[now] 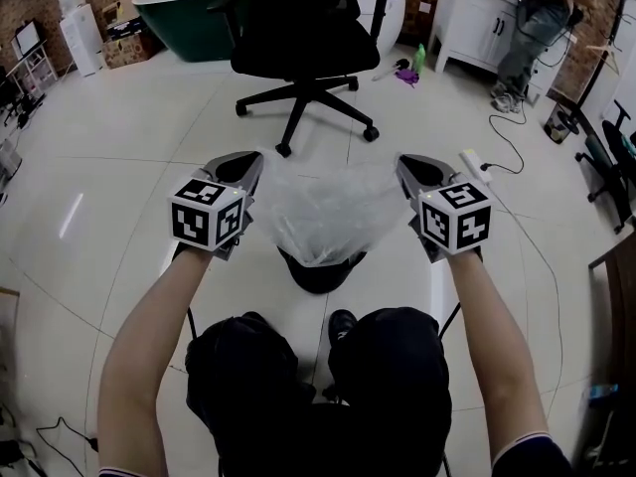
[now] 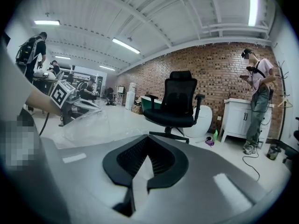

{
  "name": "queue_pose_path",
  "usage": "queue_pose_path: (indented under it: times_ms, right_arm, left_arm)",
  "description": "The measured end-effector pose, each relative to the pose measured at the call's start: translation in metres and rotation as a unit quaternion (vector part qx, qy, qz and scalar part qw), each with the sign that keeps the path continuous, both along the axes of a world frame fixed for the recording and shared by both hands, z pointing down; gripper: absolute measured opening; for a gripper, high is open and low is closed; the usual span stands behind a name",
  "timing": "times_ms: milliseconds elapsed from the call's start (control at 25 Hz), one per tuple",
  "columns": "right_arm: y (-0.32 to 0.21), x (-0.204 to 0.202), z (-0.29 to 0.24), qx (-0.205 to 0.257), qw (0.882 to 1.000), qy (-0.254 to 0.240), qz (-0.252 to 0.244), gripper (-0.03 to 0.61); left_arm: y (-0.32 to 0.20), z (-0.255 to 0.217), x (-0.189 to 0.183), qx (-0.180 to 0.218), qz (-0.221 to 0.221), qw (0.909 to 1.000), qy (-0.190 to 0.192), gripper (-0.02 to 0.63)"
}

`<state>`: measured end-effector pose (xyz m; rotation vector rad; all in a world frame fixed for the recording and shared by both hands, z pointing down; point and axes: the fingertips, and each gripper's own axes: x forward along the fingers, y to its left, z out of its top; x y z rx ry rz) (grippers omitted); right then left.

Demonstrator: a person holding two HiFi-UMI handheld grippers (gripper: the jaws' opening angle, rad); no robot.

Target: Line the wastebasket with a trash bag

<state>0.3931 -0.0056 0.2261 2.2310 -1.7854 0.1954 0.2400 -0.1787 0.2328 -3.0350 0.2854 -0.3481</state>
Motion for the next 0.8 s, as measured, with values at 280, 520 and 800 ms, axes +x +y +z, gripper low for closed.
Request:
queue_pose_path:
  times_ms: [280, 520, 800]
  right_arm:
    - [-0.014, 0.014, 0.039, -0.012, 1.0, -0.027, 0.003, 0.002]
    - [-0.021, 0.027, 0.072, -0.026, 0.999, -0.047, 0.01, 0.002]
    - [-0.034, 0.049, 0.107, -0.054, 0.997, -0.057, 0.022, 0.002]
  left_arm:
    - [-0.019, 0.047, 0.004, -0.026, -0.015, 0.9992, -0.025, 0.012]
    - [-0.033, 0.081, 0.007, -0.039, -0.026, 0.9978, -0.047, 0.012]
    - [-0.054, 0.119, 0.018, -0.036, -0.033, 0.995, -0.087, 0.012]
